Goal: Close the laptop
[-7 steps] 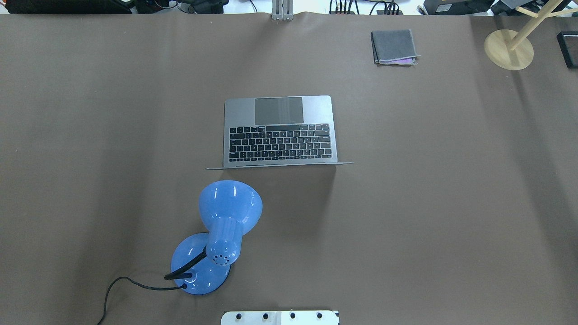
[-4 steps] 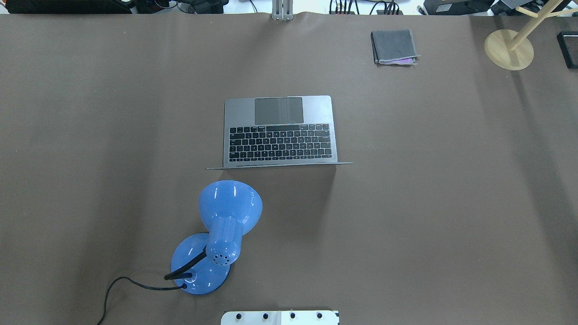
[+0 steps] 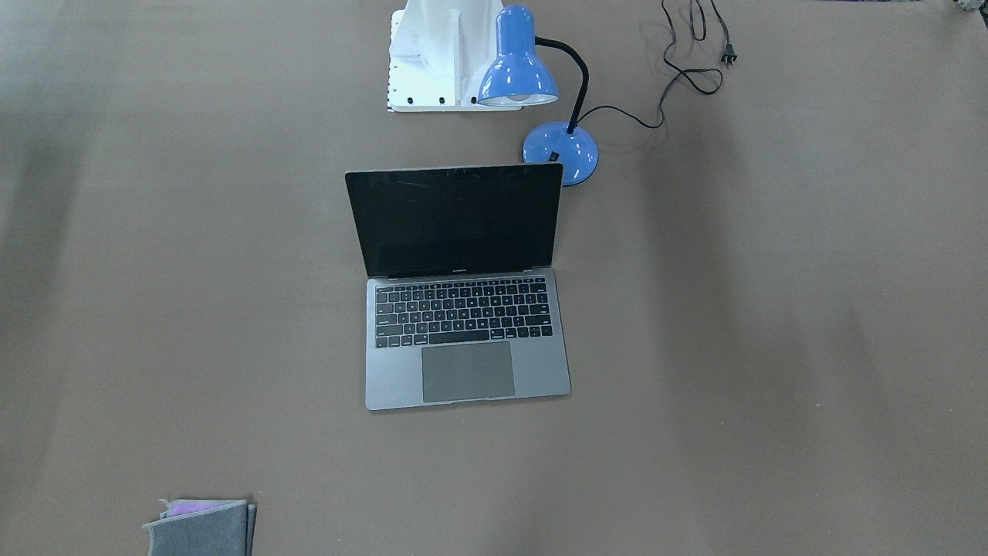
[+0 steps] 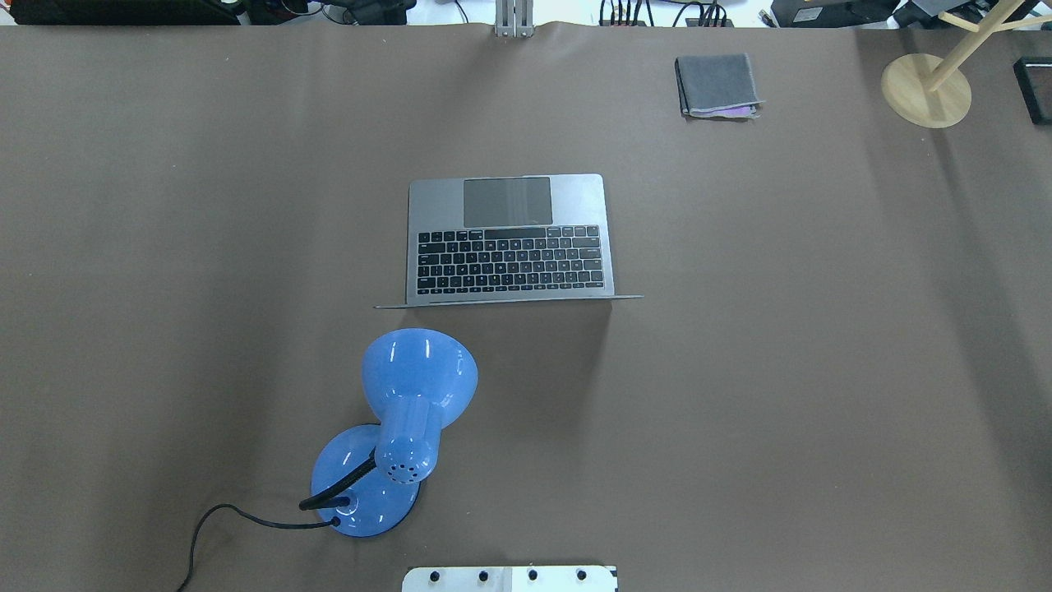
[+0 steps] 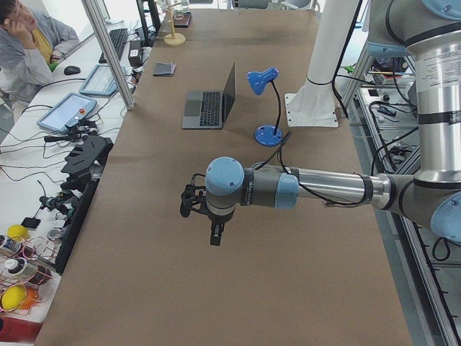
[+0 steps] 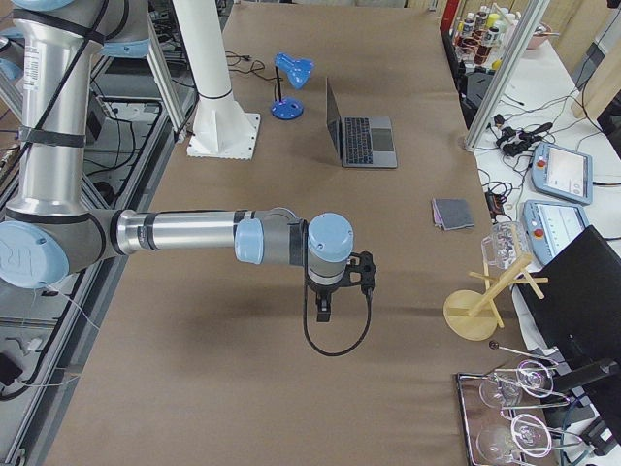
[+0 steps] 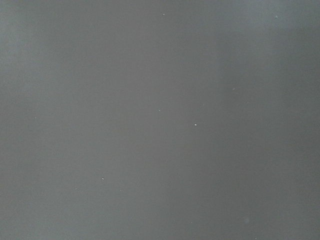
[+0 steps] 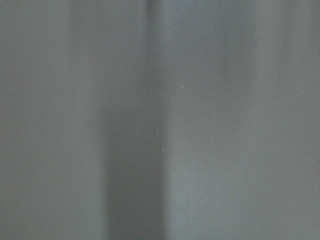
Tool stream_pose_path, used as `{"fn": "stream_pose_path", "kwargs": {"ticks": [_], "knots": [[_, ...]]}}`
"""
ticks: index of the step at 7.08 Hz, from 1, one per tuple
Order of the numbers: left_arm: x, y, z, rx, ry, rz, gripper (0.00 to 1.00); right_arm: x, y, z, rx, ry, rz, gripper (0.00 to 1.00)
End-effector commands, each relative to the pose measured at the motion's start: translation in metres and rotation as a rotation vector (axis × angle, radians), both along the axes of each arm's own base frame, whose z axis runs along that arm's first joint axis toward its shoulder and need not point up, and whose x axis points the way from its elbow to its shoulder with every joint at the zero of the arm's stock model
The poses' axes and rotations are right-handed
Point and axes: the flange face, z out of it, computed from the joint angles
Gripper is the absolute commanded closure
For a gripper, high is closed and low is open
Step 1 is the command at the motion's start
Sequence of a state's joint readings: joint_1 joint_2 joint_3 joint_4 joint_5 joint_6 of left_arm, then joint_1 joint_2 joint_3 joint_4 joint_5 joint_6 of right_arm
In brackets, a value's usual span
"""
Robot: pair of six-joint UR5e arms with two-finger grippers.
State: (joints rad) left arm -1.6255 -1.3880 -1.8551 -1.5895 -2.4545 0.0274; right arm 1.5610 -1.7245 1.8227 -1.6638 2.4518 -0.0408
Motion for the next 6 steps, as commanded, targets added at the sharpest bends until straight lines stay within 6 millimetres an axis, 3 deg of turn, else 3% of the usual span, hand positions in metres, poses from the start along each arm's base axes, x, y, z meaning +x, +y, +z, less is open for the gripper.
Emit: {"fn": "stream_pose_path", "kwargs": {"ticks": [1,2,3,4,5,6], "knots": [[0.021,-0.008,-0.037,-0.040,0.065,-0.038,0.36,-0.030,-0.004,-0.078,-0.035,-0.040,0.084,0.31],[0.045,-0.013,-0.068,-0.051,0.078,-0.035,0.66,-0.068,-0.005,-0.135,-0.057,-0.056,0.107,0.63],[0.074,-0.015,-0.095,-0.062,0.092,-0.014,0.99,-0.099,-0.007,-0.179,-0.072,-0.078,0.117,0.98],[0.102,-0.014,-0.128,-0.066,0.110,0.005,1.00,-0.124,-0.003,-0.204,-0.061,-0.081,0.095,1.00],[0.136,-0.012,-0.175,-0.099,0.142,-0.004,1.00,-0.154,0.003,-0.226,-0.054,-0.083,0.062,1.00],[0.186,-0.012,-0.231,-0.160,0.187,-0.007,1.00,-0.190,0.009,-0.264,-0.063,-0.095,0.062,1.00]]}}
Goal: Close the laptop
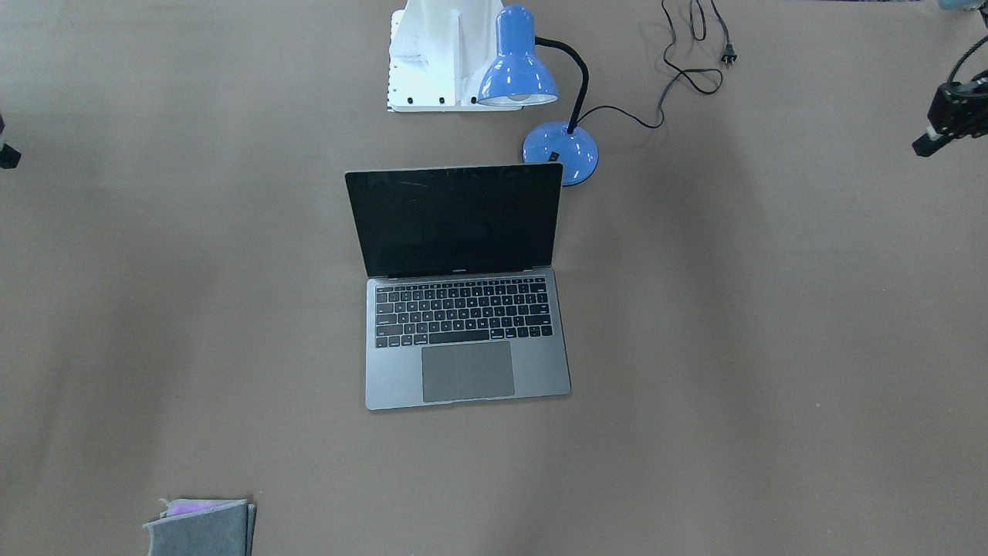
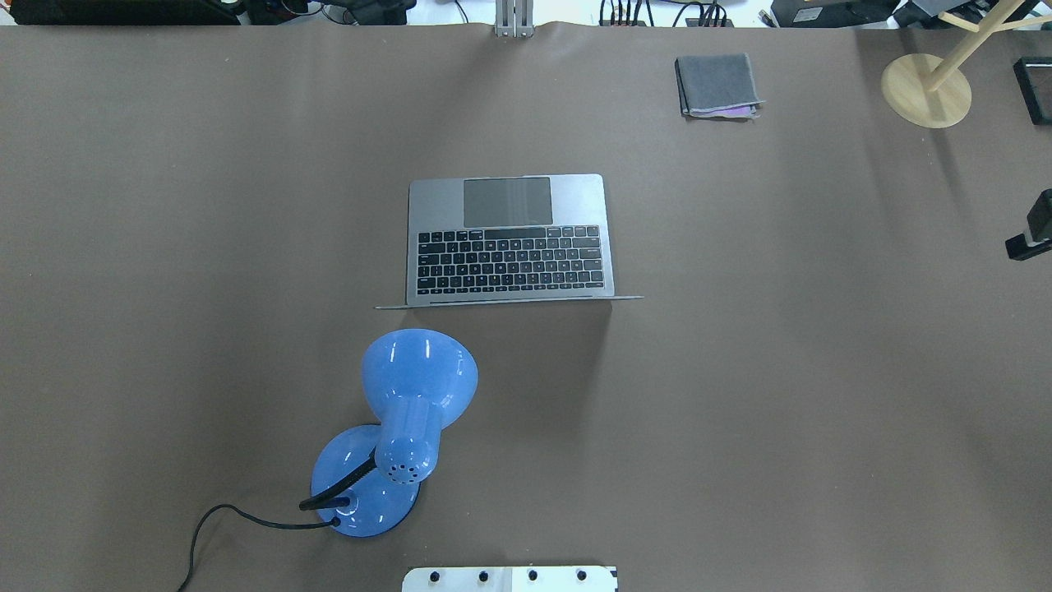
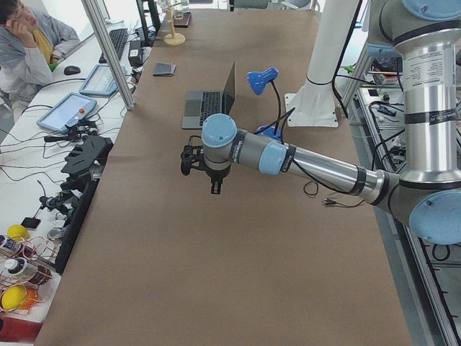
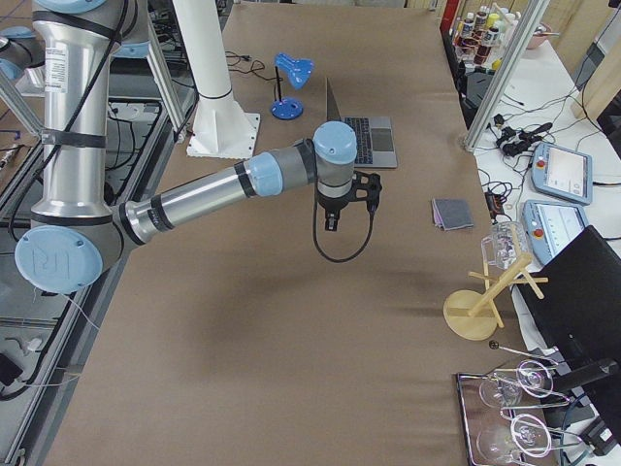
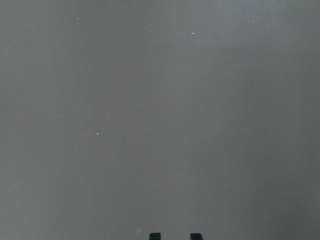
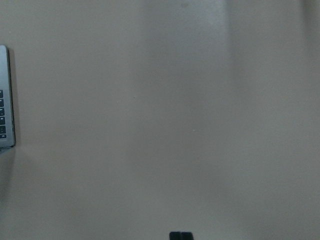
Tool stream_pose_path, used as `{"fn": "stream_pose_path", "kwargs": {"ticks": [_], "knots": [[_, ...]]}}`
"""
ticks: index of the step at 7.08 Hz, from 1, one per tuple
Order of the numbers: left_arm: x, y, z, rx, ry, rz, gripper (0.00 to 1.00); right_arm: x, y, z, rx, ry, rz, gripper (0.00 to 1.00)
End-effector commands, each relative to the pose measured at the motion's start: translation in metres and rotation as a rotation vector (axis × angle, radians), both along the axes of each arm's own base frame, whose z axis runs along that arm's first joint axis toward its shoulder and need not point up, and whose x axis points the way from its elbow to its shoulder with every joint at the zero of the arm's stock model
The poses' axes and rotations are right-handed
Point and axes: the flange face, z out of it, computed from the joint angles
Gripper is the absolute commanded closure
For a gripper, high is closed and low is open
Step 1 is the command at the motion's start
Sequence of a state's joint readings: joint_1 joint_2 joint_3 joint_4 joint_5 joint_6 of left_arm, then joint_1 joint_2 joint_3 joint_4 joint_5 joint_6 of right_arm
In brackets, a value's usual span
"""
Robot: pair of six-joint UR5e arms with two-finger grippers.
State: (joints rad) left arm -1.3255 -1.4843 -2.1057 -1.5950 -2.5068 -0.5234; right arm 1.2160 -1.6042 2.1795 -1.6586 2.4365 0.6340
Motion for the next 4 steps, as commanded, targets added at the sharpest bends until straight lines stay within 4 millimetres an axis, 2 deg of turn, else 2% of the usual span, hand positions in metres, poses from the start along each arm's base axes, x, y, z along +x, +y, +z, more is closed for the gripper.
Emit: {"fn": "stream_pose_path", "kwargs": {"ticks": [1,2,4], "knots": [[0.099,0.004,-0.107,-0.119,0.086,0.007,1.00,-0.084,0.016,-0.083,-0.050,-0.034,0.019,1.00],[0.144,0.012,-0.134,-0.164,0.096,0.032,1.00,-0.134,0.029,-0.119,-0.073,-0.043,0.024,1.00],[0.232,0.031,-0.190,-0.207,0.095,0.030,1.00,-0.206,0.060,-0.172,-0.118,-0.076,0.037,1.00]]}}
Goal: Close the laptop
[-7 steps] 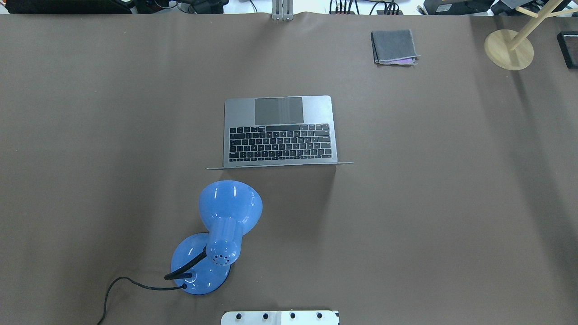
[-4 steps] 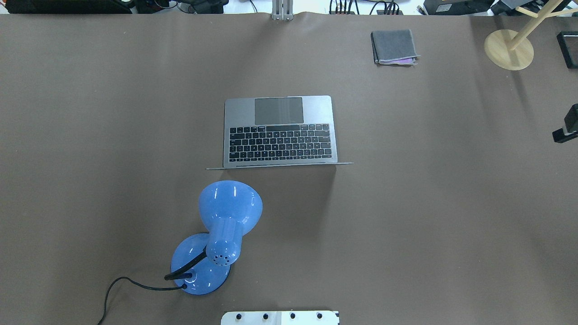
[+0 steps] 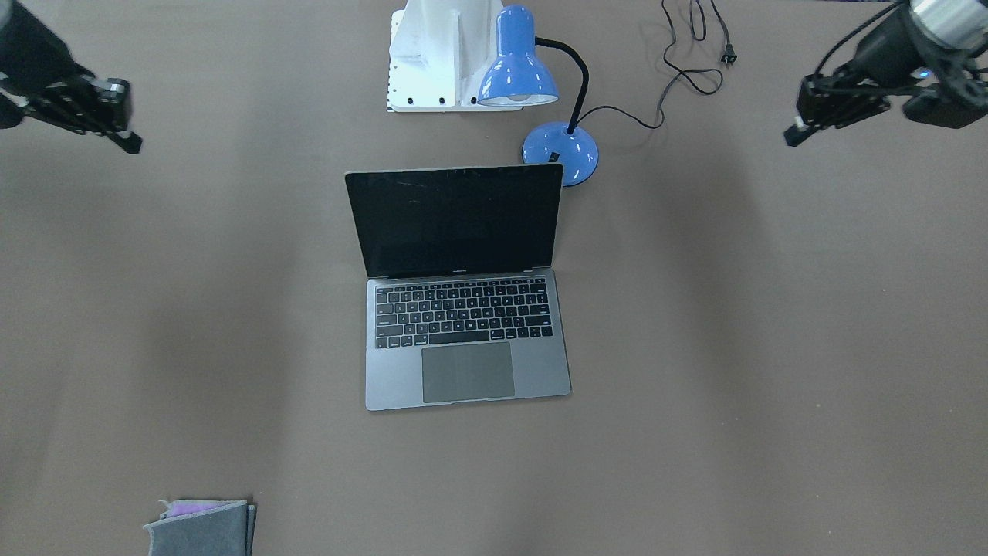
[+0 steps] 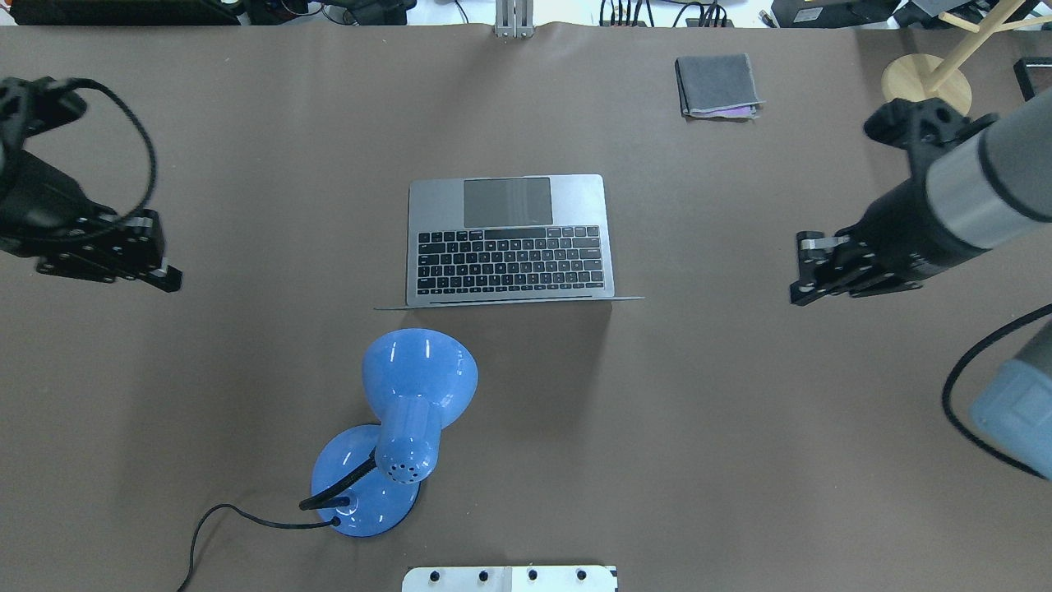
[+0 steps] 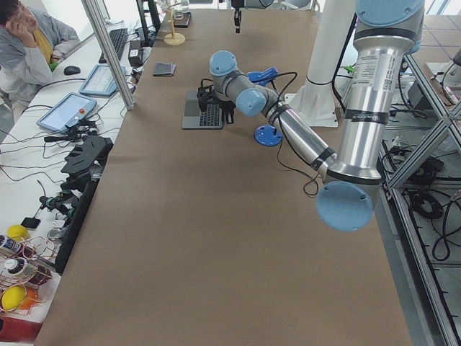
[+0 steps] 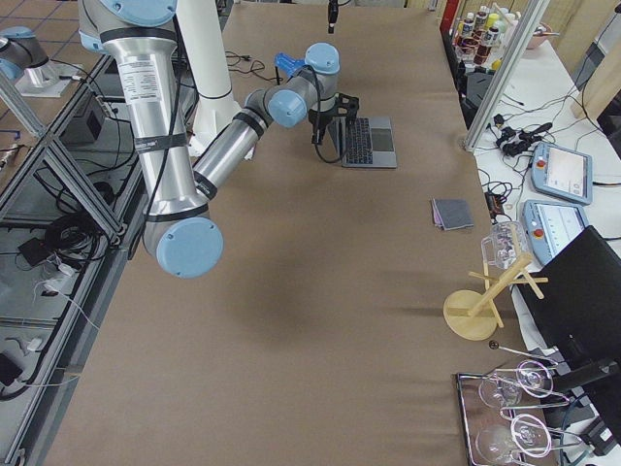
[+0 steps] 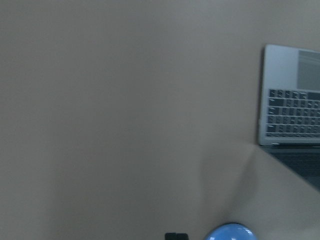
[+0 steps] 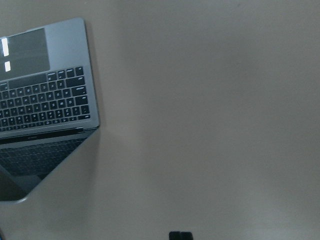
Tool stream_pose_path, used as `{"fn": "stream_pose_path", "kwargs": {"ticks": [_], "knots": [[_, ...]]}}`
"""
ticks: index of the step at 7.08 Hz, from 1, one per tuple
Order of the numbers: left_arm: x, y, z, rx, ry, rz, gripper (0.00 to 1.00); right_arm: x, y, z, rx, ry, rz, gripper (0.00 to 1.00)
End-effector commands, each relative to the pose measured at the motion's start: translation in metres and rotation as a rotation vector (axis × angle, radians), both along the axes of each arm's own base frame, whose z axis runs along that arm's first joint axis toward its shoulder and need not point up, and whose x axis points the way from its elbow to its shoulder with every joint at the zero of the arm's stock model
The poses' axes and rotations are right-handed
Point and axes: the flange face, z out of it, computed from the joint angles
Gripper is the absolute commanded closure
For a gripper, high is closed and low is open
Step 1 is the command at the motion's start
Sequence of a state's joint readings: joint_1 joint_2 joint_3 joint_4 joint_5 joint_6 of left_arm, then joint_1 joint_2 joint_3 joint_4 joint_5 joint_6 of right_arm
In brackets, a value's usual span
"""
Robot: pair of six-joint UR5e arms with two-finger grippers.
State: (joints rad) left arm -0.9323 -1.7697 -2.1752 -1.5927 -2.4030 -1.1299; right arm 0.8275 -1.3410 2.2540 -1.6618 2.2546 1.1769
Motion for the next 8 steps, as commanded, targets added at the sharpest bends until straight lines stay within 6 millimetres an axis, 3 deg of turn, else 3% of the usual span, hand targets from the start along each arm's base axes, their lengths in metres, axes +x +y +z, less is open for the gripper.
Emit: {"fn": "stream_pose_path", "kwargs": {"ticks": [1,3,6,8], "knots": [[0.074,0.022,-0.047,-0.050,0.012,0.015,1.00,-0.066,0.036,-0.034,-0.021,-0.004,0.004,1.00],[0.096,0.028,-0.056,-0.056,0.013,0.034,1.00,-0.090,0.046,-0.042,-0.012,0.002,-0.001,1.00],[0.142,0.033,-0.066,-0.086,-0.004,0.059,1.00,-0.123,0.022,-0.053,-0.008,0.019,0.030,1.00],[0.157,0.025,-0.068,-0.092,-0.013,0.064,1.00,-0.128,0.014,-0.054,0.007,0.032,0.051,1.00]]}}
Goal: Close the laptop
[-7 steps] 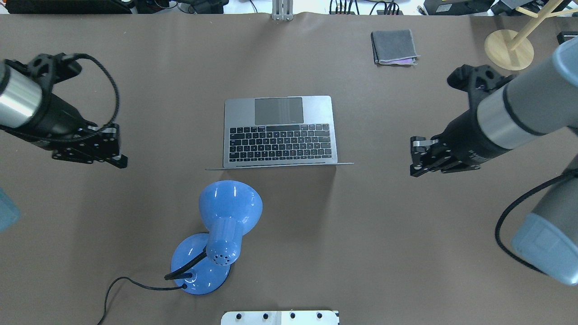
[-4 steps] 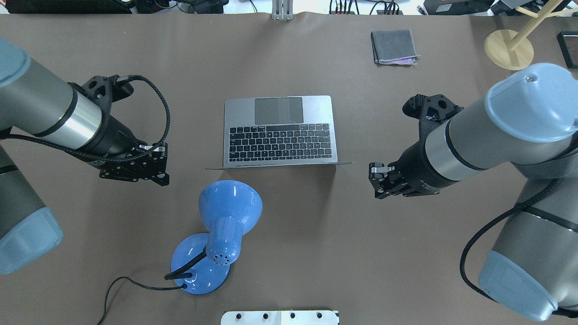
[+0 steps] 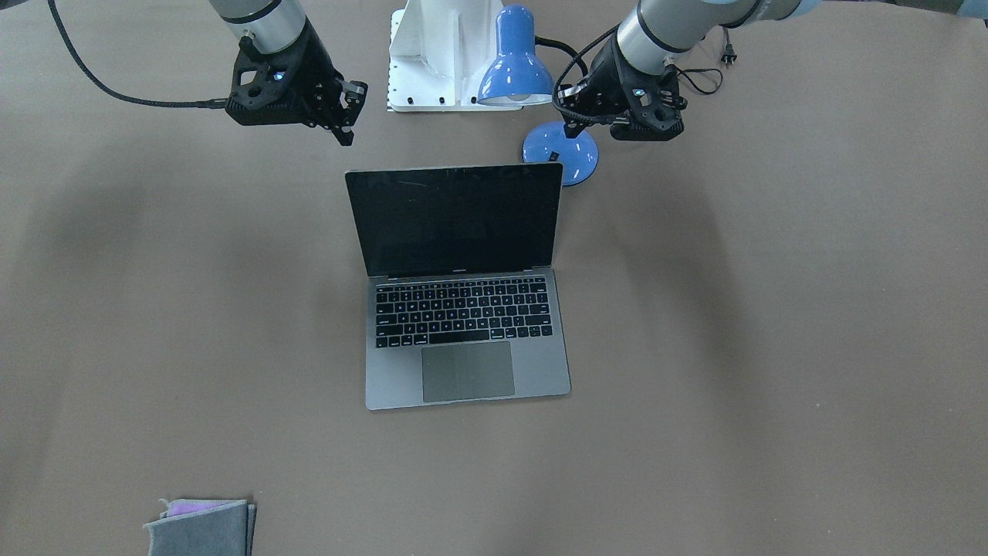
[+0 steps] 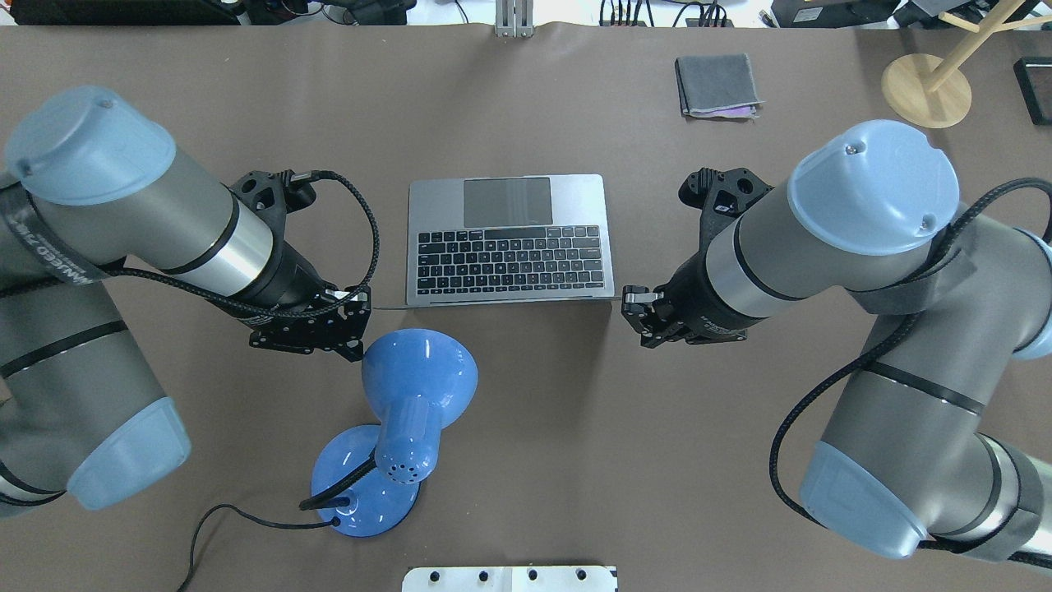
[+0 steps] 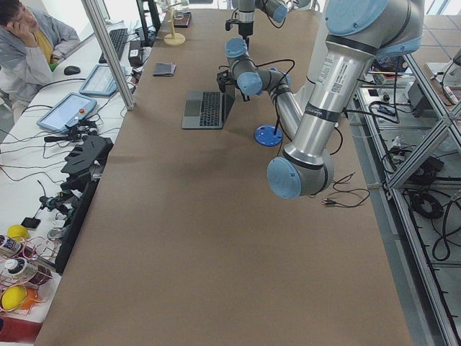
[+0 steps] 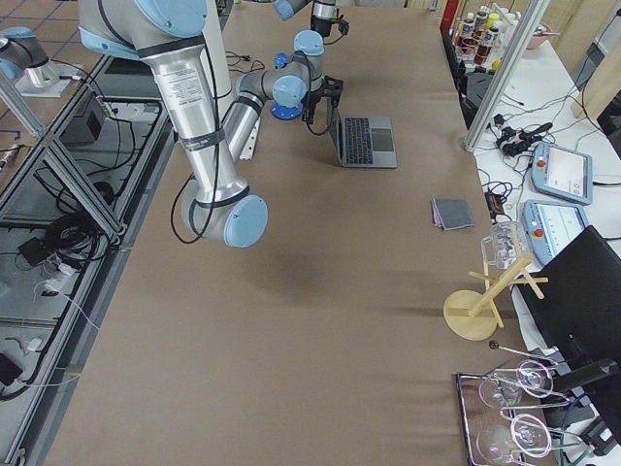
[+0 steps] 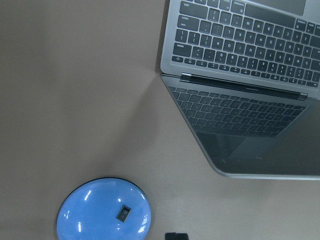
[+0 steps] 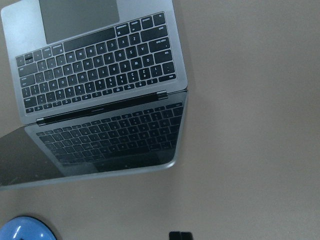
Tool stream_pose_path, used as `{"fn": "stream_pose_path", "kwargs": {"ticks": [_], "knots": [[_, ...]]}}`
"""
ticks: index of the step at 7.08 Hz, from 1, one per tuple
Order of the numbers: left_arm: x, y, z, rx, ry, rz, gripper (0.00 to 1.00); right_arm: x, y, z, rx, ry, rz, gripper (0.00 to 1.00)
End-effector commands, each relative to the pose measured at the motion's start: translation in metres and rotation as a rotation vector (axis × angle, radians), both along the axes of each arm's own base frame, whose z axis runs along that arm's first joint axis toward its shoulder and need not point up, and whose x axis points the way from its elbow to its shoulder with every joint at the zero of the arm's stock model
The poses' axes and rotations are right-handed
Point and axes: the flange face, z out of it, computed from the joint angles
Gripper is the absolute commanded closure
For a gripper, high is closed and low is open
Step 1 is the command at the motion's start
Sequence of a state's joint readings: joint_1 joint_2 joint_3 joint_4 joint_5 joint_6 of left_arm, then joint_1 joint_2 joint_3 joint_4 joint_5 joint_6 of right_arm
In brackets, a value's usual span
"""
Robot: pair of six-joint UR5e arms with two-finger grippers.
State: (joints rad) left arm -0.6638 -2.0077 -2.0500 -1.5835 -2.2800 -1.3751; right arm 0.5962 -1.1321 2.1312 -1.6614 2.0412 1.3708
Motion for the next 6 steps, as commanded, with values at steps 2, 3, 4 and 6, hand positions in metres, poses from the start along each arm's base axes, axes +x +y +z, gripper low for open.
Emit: {"fn": "stream_pose_path", "kwargs": {"ticks": [2,3,4,6], "knots": [[0.016,-0.009,-0.007,0.000,-0.001,0.004,1.00,-0.015,-0.018,-0.001,0.017,0.027,0.028,1.00],[0.018,-0.011,-0.016,0.010,0.010,0.001,1.00,-0.013,-0.023,0.000,0.017,0.028,0.036,1.00],[0.018,-0.015,-0.019,0.034,0.003,-0.029,1.00,-0.010,-0.030,-0.002,0.018,0.027,0.048,1.00],[0.019,-0.021,-0.017,0.056,-0.017,-0.068,1.00,-0.016,-0.042,-0.009,0.018,0.027,0.059,1.00]]}}
